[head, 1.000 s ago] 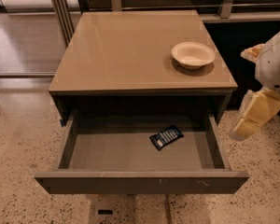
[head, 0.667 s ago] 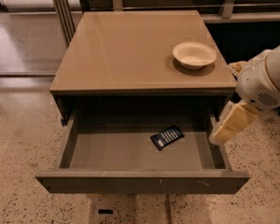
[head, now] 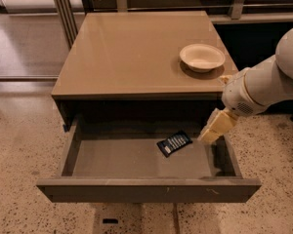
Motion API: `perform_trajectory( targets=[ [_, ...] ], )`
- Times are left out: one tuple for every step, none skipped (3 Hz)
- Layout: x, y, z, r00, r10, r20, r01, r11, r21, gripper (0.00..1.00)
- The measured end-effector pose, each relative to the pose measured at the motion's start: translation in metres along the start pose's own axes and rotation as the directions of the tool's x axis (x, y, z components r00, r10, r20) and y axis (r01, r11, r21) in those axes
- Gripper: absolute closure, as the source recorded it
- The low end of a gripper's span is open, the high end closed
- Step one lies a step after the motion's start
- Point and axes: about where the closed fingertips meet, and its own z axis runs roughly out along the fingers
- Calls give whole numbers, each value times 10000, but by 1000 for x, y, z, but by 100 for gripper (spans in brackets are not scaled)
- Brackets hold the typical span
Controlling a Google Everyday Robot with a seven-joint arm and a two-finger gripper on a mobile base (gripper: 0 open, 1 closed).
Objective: Pick rxbar blueberry from top drawer and place on counter
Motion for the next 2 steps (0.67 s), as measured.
perform_trajectory(
  targets=[
    [13,0,9,9994,308,-178,-309,9995,-45,0],
    [30,0,28,9975,675,-206,-679,9976,-166,0]
  ],
)
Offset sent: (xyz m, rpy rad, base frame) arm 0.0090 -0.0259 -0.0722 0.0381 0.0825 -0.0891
